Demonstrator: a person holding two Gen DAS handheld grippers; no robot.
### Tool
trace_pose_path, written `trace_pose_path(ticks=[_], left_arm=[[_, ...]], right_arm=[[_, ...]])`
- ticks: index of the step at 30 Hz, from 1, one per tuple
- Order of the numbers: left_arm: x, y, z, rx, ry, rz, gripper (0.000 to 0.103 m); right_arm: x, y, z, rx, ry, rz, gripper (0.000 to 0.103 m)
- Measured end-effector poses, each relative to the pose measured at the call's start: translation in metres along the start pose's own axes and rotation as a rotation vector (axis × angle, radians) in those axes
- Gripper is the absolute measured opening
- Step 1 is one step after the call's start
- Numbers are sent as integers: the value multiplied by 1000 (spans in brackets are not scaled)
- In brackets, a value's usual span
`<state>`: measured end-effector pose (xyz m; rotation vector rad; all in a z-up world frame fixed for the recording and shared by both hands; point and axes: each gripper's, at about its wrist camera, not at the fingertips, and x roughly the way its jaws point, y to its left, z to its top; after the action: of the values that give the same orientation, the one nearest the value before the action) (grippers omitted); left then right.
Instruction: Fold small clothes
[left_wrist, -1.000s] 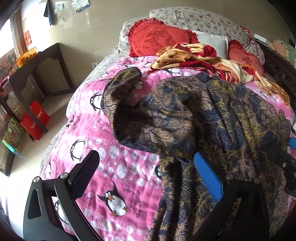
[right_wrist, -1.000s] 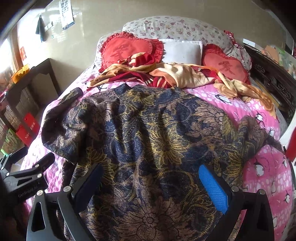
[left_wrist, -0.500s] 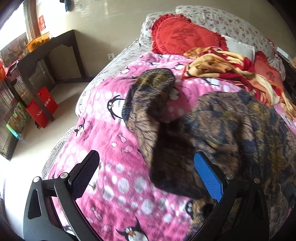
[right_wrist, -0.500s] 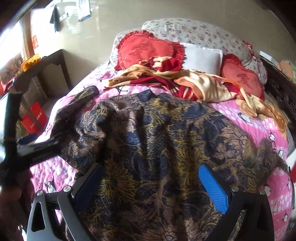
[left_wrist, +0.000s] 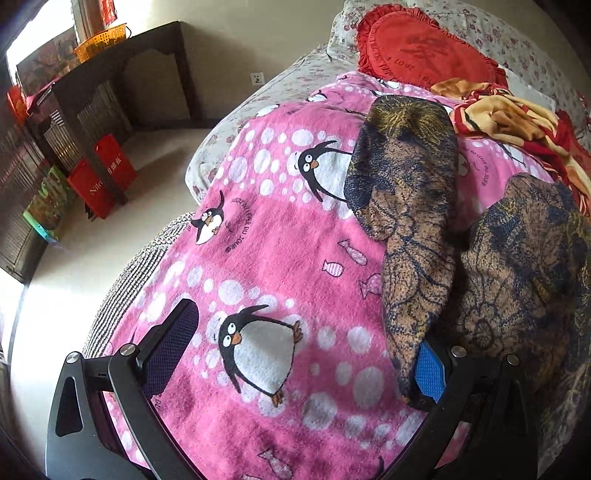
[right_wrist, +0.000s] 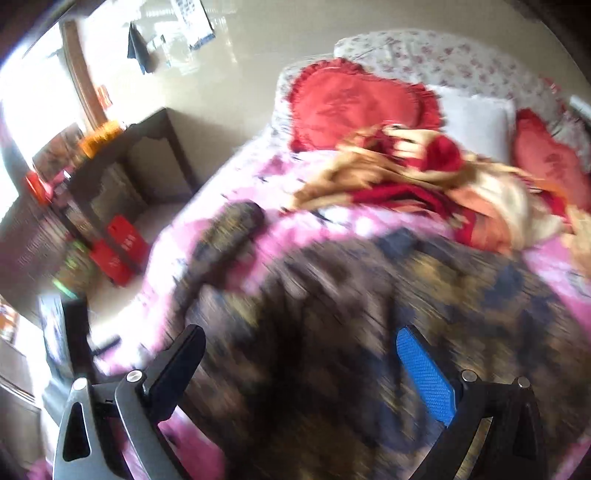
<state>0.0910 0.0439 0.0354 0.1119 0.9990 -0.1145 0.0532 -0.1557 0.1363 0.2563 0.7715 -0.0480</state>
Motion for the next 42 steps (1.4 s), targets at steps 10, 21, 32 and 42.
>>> trace_pose_path(ticks=[10, 21, 32, 42], left_arm=[[2, 7, -8, -8, -6, -50, 103], [9, 11, -8, -12, -11, -61, 103], [-87, -5, -12, 34, -218, -183, 103], [-113, -59, -43, 191, -204, -187, 103]], right_arm=[[118, 30, 78, 13, 83, 89, 84], [173, 36, 95, 72, 130, 149, 5], [-62, -33, 108, 64, -227, 192, 5], [-185, -165, 35, 177, -310, -69, 5]])
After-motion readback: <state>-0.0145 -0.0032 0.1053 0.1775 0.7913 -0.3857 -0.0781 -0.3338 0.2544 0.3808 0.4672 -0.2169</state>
